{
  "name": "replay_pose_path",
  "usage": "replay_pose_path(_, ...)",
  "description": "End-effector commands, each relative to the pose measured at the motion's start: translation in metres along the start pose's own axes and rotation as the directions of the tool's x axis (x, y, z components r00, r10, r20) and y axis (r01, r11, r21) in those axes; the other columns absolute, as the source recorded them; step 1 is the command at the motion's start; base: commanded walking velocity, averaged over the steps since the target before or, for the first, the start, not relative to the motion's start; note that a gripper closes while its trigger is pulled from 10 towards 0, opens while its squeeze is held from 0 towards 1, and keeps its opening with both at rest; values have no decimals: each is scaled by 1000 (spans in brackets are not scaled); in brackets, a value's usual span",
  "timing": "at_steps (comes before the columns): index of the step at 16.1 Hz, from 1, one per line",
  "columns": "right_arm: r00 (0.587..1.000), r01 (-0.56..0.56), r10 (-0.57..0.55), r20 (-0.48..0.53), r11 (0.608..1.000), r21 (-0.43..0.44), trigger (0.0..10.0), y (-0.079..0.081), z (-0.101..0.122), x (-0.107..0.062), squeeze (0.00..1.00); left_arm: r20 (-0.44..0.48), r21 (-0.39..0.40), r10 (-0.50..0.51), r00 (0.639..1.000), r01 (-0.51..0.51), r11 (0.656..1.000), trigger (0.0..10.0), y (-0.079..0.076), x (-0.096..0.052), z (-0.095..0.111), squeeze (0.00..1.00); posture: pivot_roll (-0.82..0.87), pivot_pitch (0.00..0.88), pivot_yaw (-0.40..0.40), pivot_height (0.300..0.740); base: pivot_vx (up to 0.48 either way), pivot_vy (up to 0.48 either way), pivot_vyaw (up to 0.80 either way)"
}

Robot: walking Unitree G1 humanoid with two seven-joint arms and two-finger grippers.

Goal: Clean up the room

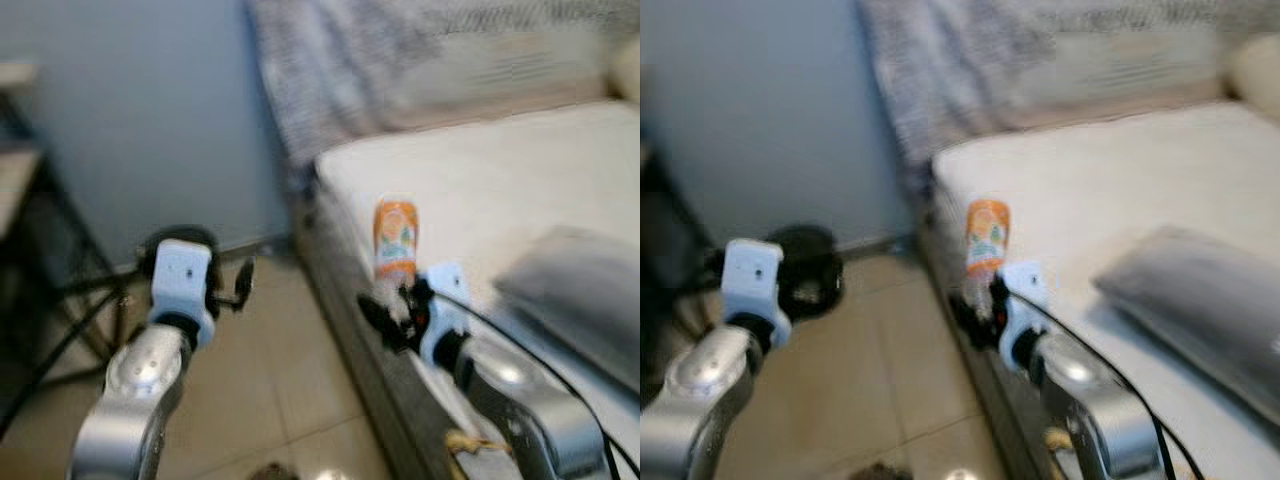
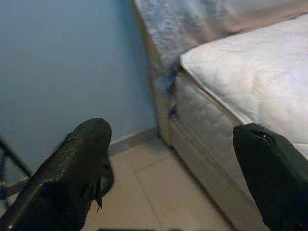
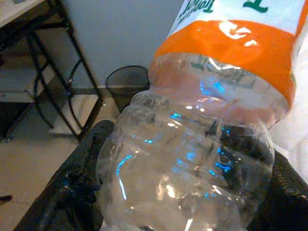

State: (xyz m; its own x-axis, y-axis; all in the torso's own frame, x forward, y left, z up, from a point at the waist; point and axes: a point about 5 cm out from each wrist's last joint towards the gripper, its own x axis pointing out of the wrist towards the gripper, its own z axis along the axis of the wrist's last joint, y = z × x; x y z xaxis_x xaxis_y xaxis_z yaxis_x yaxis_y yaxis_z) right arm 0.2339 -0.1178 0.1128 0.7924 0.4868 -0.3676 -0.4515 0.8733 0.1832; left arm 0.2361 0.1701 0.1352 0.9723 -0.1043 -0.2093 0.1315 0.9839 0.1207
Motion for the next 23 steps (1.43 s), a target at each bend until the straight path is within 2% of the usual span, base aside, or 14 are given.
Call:
replay_pose_path(1, 1000, 6, -6, 25, 1000, -18, 10000, 1, 6, 0, 0, 36, 7, 6, 999, -7, 1000, 10000, 3, 1, 7, 0, -52, 0, 2, 740, 319, 0, 800)
replay_pose_path(3, 999, 47, -46, 29, 998, -41, 10000, -4, 7, 1, 0, 37, 1, 11, 999, -11, 1000, 10000, 3, 1, 7, 0, -51, 0, 1, 740, 338, 0, 800)
replay_pose_path(5, 995, 85, -80, 59, 993, -78, 10000, -7, 9, 2, 0, 40, -3, 14, 999, -14, 1000, 10000, 4, 1, 7, 0, -49, 0, 3, 740, 373, 0, 0)
replay_pose_path(8, 993, 114, -108, 37, 964, -240, 10000, -5, 8, 6, 0, 43, -8, 19, 999, -19, 1000, 10000, 5, 1, 7, 0, -50, 0, 3, 740, 384, 0, 0)
replay_pose_path(9, 992, 120, -107, 64, 960, -251, 10000, -5, 9, 5, 0, 43, -8, 19, 999, -18, 1000, 10000, 5, 1, 7, 0, -49, 0, 1, 740, 390, 0, 0)
replay_pose_path(10, 991, 128, -112, 76, 960, -250, 10000, -7, 8, 4, 0, 45, -7, 17, 999, -17, 1000, 10000, 5, 1, 7, 0, -48, 0, 0, 740, 401, 0, 0)
replay_pose_path(14, 998, 66, -68, -6, 981, -181, 10000, -8, -1, 3, 0, 47, -3, 15, 999, -15, 1000, 10000, 5, 1, 6, 0, -48, 0, 0, 740, 401, 0, 0)
replay_pose_path(17, 997, 72, -74, -2, 976, -207, 10000, -10, -2, 3, 0, 45, 6, 5, 999, -5, 1000, 10000, 5, 1, 6, 0, -47, 0, -1, 740, 400, 0, 800)
replay_pose_path(23, 996, 82, -85, -12, 982, -170, 10000, -12, -5, 5, 0, 45, 15, -11, 999, 10, 1000, 10000, 4, 3, 5, 0, -43, 0, 1, 740, 398, 0, 0)
